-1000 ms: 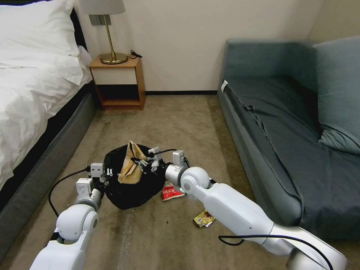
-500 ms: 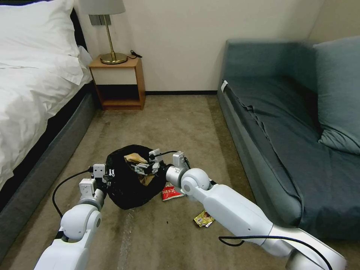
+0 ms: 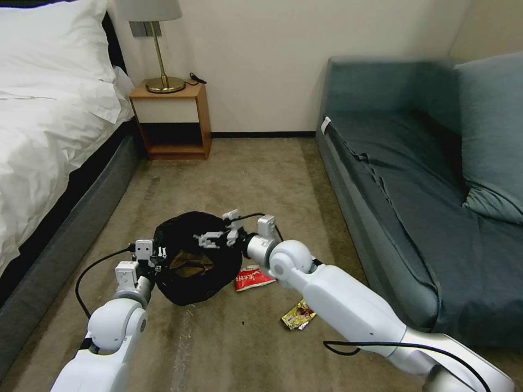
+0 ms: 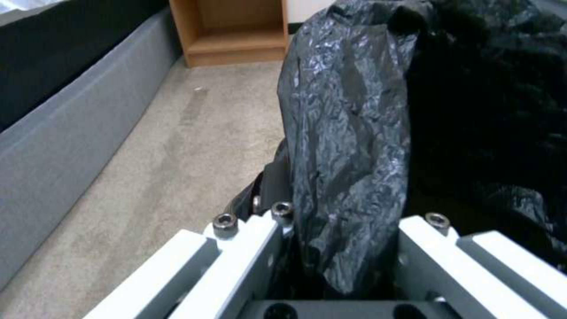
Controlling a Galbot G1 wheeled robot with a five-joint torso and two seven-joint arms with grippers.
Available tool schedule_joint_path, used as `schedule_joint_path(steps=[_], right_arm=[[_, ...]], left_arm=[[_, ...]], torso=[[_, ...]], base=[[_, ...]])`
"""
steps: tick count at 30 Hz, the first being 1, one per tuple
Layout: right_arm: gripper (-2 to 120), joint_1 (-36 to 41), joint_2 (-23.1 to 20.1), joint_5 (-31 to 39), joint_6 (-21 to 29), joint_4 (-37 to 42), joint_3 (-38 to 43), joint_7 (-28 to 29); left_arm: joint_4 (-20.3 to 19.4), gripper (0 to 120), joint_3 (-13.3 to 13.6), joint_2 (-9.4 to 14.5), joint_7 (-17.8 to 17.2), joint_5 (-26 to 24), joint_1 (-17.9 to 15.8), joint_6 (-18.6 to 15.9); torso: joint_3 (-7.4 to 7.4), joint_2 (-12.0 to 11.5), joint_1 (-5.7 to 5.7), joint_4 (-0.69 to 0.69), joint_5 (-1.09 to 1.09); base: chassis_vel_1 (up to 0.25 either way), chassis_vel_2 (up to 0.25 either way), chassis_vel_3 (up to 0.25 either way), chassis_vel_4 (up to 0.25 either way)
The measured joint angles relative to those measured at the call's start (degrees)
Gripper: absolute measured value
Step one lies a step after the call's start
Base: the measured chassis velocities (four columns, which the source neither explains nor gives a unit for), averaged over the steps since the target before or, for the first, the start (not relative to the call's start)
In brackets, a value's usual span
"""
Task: Pick up the trash bin, then pick up the garbage on the floor and place it into the trash bin.
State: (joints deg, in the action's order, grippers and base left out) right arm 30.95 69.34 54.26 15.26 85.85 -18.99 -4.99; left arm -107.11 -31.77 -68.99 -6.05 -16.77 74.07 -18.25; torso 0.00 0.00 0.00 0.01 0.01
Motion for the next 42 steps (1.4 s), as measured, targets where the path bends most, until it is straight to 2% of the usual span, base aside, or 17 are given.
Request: schedule_joint_path(steps=[3, 4, 5, 7, 8, 10, 11, 16, 17, 23, 25, 34, 42], right_arm=[[100, 0.2, -1.5, -0.1, -0.1, -0.3, 0.9, -0.1], [100, 0.6, -3.7, -0.2, -0.3, -0.6, 2.1, -0.3], [100, 1.3, -5.8, -0.3, -0.5, -0.7, 3.3, -0.5], [100, 1.4, -6.3, -0.4, -0.5, -0.8, 3.6, -0.5], [100, 2.7, -8.6, -1.6, -0.7, -1.6, 5.3, -0.6], [100, 3.4, -9.4, -2.7, -0.9, -2.2, 6.2, -0.8], [100, 4.8, -10.0, -5.6, -1.8, -4.1, 8.1, -1.5], [100, 7.4, -10.1, -10.9, -4.1, -8.4, 11.9, -3.4], [100, 9.5, -10.0, -14.3, -5.6, -11.5, 14.5, -4.6], [100, 13.1, -9.6, -17.7, -6.9, -13.6, 18.0, -5.0], [100, 18.4, -8.3, -21.2, -8.1, -14.7, 21.5, -4.2], [100, 24.5, -5.1, -25.7, -9.7, -16.5, 24.6, -3.8], [100, 27.0, -3.3, -27.3, -10.7, -16.5, 25.4, -3.8]], left_arm=[[0.0, 4, -0.2, -0.1, 0.0, 0.1, 0.1, 0.1], [0.0, 4, -0.4, -0.2, 0.0, 0.2, 0.3, 0.3], [-0.2, 4, -0.5, -0.2, 0.0, 0.3, 0.4, 0.5], [-0.2, 4, -0.5, -0.2, 0.0, 0.3, 0.4, 0.5], [-0.5, 4, -0.6, -0.2, 0.0, 0.4, 0.7, 0.5], [-0.7, 4, -0.6, -0.2, 0.0, 0.5, 0.9, 0.5], [-0.9, 4, -0.6, -0.3, 0.0, 1.0, 1.2, 0.9], [-0.9, 4, -0.5, -0.8, 0.0, 1.8, 1.6, 1.5], [-0.9, 4, -0.5, -0.8, 0.0, 2.0, 1.9, 1.8], [-0.9, 4, -0.3, -0.6, 0.0, 2.1, 1.9, 1.9], [-0.4, 4, 0.0, -0.1, 0.9, 2.8, 1.4, 2.4], [-0.4, 4, 0.0, 1.3, 1.3, 2.4, 1.1, 2.6], [0.6, 4, 0.4, 1.0, 1.7, 2.5, 0.9, 2.9]], torso=[[0.00, 0.0, 0.00, 0.00, -0.01], [0.00, 0.0, 0.00, -0.03, -0.01], [0.00, 0.0, 0.00, 0.00, 0.01], [0.00, 0.0, 0.00, 0.00, 0.01], [0.00, 0.0, 0.00, -0.02, -0.02], [0.00, 0.0, 0.00, -0.02, 0.00], [0.00, 0.0, 0.00, -0.03, 0.00], [0.00, 0.0, 0.00, -0.01, 0.01], [0.00, 0.0, 0.00, -0.02, 0.00], [0.00, 0.0, 0.00, 0.00, 0.00], [0.00, 0.0, 0.00, -0.02, -0.01], [0.00, 0.0, 0.00, -0.01, -0.02], [0.00, 0.0, 0.00, 0.00, -0.02]], base=[[0.000, 0.000, 0.000, 0.000], [0.000, 0.000, 0.000, 0.000], [0.000, 0.000, 0.000, 0.000], [0.000, 0.000, 0.000, 0.000], [0.000, 0.000, 0.000, 0.000], [0.000, 0.000, 0.000, 0.000], [0.000, 0.000, 0.000, 0.000], [0.000, 0.000, 0.000, 0.000], [0.000, 0.000, 0.000, 0.000], [0.000, 0.000, 0.000, 0.000], [0.000, 0.000, 0.000, 0.000], [0.000, 0.000, 0.000, 0.000], [0.000, 0.000, 0.000, 0.000]])
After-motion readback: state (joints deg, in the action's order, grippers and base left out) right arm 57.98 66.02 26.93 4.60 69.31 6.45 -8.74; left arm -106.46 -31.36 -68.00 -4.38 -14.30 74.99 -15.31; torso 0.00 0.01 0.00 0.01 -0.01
